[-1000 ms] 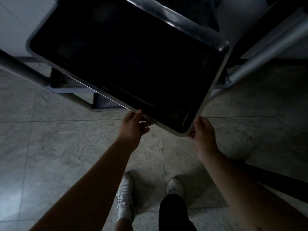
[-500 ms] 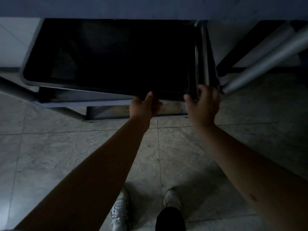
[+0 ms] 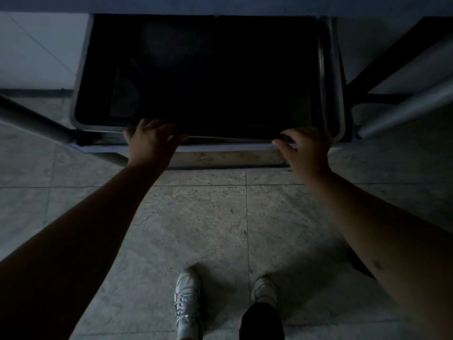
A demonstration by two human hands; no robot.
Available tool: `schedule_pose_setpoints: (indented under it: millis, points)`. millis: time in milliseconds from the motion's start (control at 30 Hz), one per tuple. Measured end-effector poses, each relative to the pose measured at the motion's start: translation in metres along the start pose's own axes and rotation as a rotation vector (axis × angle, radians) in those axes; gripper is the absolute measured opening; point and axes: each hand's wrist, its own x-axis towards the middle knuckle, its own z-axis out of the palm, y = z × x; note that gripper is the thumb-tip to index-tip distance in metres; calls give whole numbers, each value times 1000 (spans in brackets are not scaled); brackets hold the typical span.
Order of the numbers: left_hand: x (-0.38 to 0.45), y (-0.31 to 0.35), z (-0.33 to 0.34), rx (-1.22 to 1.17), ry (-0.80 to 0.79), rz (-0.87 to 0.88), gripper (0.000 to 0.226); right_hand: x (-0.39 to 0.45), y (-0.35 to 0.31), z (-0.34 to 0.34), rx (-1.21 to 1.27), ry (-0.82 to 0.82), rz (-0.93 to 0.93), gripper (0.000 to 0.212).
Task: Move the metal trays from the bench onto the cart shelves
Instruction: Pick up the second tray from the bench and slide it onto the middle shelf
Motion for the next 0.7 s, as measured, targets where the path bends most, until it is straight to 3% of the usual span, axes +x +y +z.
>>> schedule_pose_setpoints:
  millis: [133,333,467,567,700]
  points:
    - [12,-1,3,-55,-8,-80,29,19,4,-2,82,-40,15,35]
    - [24,-5,9,-118,25,-58,29,38,12,1,46,-2,-47,36]
    - [24,-4,12,-95,4,-81,31,38,17,7,39,-40,-1,47]
    - [22,2,3,-7,-109,-111,45,35,11,4,-141,-40,13,55]
    - [-18,30,-44,67,-309,-41,86,-1,-32,-25,-289,-246,108,93]
